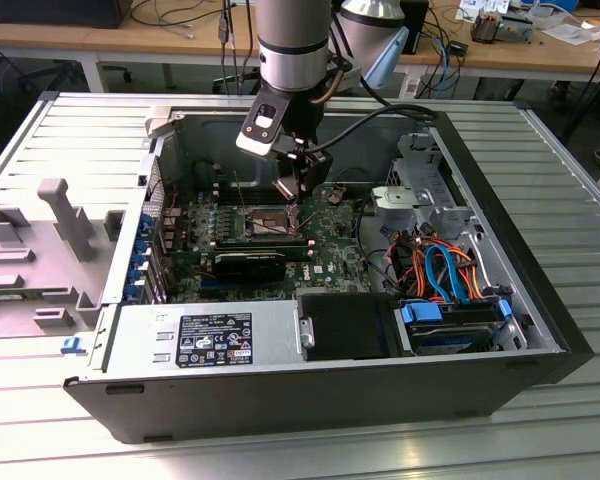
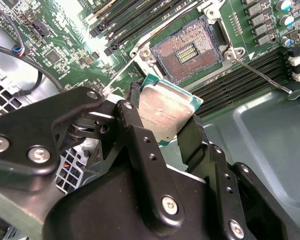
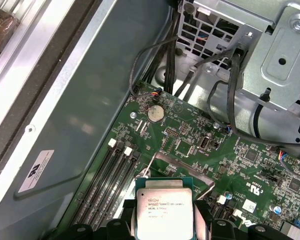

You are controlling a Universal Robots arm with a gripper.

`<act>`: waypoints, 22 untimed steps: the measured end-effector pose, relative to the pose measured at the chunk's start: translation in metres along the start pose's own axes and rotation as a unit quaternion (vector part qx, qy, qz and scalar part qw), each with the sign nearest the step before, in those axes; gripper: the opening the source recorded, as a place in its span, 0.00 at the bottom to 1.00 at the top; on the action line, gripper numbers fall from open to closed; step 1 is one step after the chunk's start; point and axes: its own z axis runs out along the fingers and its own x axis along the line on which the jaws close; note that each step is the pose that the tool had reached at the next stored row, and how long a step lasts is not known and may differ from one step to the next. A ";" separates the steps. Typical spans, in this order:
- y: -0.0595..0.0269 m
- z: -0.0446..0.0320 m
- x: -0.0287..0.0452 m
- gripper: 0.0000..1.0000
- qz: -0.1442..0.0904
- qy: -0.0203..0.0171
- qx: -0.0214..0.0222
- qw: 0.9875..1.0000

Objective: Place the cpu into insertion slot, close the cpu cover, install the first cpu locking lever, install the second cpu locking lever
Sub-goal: 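Place the cpu into insertion slot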

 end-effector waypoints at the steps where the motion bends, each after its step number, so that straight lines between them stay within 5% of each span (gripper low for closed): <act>1: 0.0000 0.0000 0.0000 0.55 0.000 0.000 0.000 1.000; 22: -0.0001 0.0007 0.0000 0.55 0.007 -0.001 0.000 1.000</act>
